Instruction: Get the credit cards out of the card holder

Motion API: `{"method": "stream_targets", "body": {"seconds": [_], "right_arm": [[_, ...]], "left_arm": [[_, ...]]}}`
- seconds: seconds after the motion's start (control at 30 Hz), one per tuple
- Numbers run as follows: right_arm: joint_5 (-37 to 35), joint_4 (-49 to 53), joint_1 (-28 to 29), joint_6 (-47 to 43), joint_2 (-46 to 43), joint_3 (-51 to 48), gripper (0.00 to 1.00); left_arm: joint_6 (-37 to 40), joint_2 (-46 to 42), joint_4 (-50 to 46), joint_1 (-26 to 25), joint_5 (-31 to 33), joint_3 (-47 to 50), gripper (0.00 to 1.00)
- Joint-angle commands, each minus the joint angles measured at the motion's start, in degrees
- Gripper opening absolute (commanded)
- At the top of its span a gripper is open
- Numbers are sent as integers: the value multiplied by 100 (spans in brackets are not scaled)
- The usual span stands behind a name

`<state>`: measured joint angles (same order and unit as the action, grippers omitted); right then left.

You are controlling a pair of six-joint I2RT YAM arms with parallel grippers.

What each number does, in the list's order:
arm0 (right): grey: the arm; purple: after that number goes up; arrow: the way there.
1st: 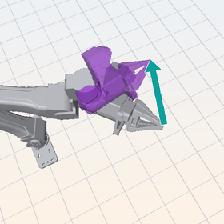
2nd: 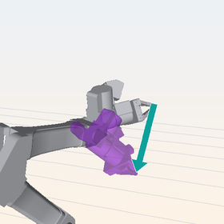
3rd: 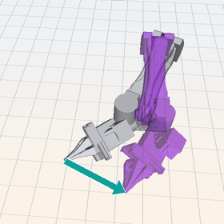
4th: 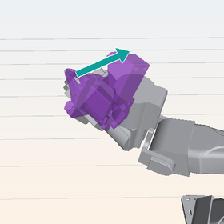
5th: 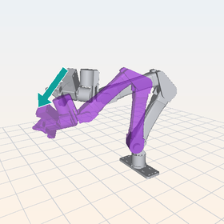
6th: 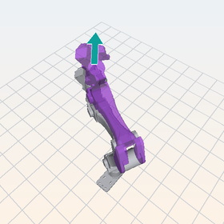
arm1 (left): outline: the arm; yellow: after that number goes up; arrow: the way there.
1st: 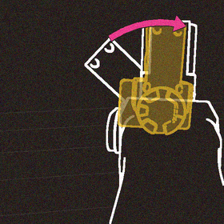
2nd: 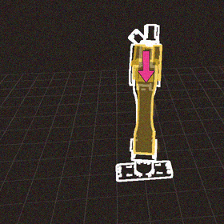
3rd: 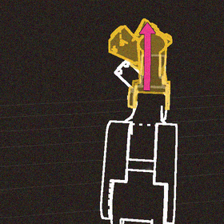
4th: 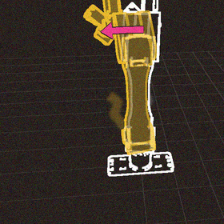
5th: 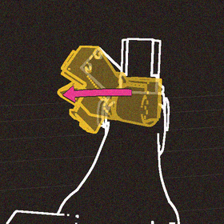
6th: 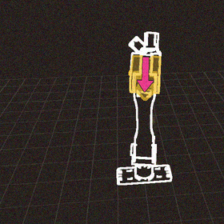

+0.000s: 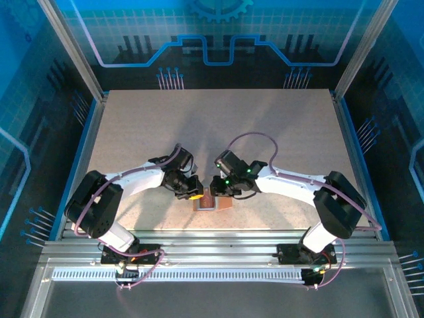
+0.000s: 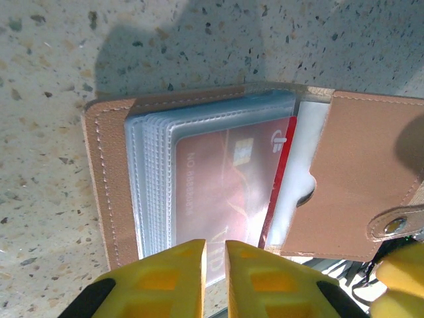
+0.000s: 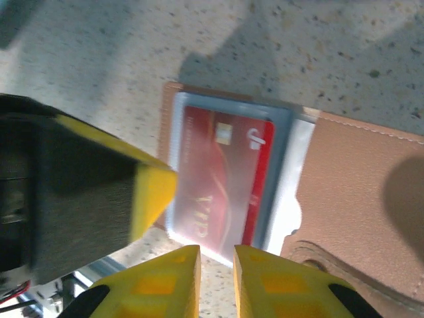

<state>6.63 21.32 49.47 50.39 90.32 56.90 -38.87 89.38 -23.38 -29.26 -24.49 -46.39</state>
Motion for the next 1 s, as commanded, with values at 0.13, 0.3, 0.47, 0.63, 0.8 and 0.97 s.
{"method": "stream_targets", "body": {"seconds": [0.13, 0.3, 0.47, 0.63, 0.8, 0.97], "right_arm": [[186, -122, 67, 145, 231, 173, 17], [759, -1018, -173, 175, 375, -248, 15], [1209, -1729, -485, 312, 512, -618, 14], [1308, -1750, -632, 225, 663, -909, 14], [1284, -1765, -643, 214, 749, -941, 14], [1282, -1655, -650, 243, 720, -894, 14]], "left_arm": [[-23, 110, 76, 60, -168, 50, 14], [11, 86, 57, 78, -113, 100, 14], [6, 110, 106, 119, -132, 168, 14], [-23, 41, 101, 115, -164, 109, 14], [-159, -50, 237, 89, -432, 47, 14], [-270, -55, 313, 1, -495, 33, 14]]}}
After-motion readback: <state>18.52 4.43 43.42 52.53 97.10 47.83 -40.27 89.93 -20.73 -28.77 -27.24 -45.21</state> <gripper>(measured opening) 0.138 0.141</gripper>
